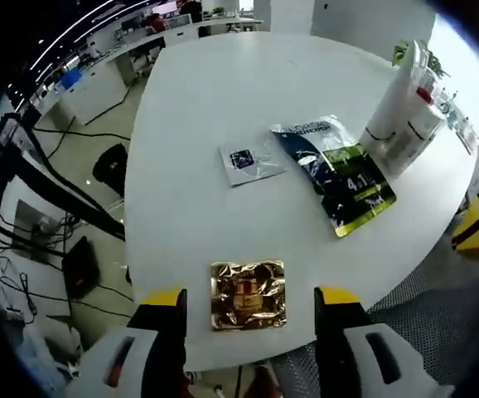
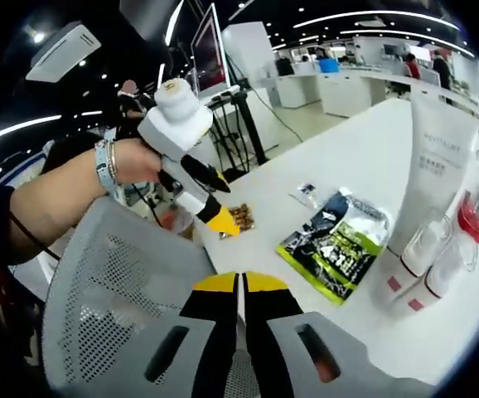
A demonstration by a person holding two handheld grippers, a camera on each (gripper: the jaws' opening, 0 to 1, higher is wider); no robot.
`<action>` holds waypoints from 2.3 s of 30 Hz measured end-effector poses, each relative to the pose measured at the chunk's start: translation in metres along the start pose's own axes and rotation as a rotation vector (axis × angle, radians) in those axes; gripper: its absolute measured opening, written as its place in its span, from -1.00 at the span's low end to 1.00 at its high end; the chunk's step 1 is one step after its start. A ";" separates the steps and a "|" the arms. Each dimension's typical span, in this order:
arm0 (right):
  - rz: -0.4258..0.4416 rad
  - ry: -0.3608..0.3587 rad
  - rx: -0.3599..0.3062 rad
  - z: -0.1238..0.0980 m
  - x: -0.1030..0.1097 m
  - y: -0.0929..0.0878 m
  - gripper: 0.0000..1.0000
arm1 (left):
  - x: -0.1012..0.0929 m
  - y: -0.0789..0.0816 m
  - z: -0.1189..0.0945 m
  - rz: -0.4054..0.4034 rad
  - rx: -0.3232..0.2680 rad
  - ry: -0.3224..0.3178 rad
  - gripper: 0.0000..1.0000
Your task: Arrange the skincare products in the storage area until every visible bottle or jar stands upright without overlapping.
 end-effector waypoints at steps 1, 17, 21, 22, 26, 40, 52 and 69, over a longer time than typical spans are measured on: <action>-0.001 0.000 0.000 0.000 0.000 0.000 -0.98 | 0.000 -0.001 0.003 -0.006 0.005 0.004 0.34; 0.008 -0.001 0.015 0.002 -0.002 -0.002 -0.98 | -0.002 -0.007 0.013 -0.019 0.052 0.007 0.22; 0.015 0.001 0.018 0.002 -0.002 -0.002 -0.98 | -0.004 -0.005 0.005 -0.013 0.044 0.000 -0.17; 0.016 0.002 0.018 0.002 -0.002 -0.002 -0.98 | -0.003 -0.005 0.003 -0.014 0.044 0.000 -0.17; 0.016 0.005 0.017 0.002 -0.002 -0.002 -0.98 | -0.004 -0.006 -0.002 -0.013 0.044 0.002 -0.18; 0.032 -0.020 -0.019 -0.001 -0.008 0.003 -0.98 | -0.003 0.019 -0.030 -0.024 -0.111 0.052 -0.25; 0.269 -0.029 -0.338 -0.025 -0.033 0.034 -0.75 | -0.063 0.049 -0.068 -0.058 -0.429 -0.138 -0.24; 0.438 0.052 -0.384 -0.022 -0.039 0.034 -0.61 | -0.112 0.059 -0.071 0.104 -0.613 -0.254 -0.23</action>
Point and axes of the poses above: the point that each gripper's makers call its tool centre point, and the gripper's own axes: z roughly forward along the fingers, x roughly to its left, y roughly out of its top, the point moved 6 cm from there along -z, roughly backward along the fingers, and after that the axes turned 6 degrees about z, right-handed, at the moved point
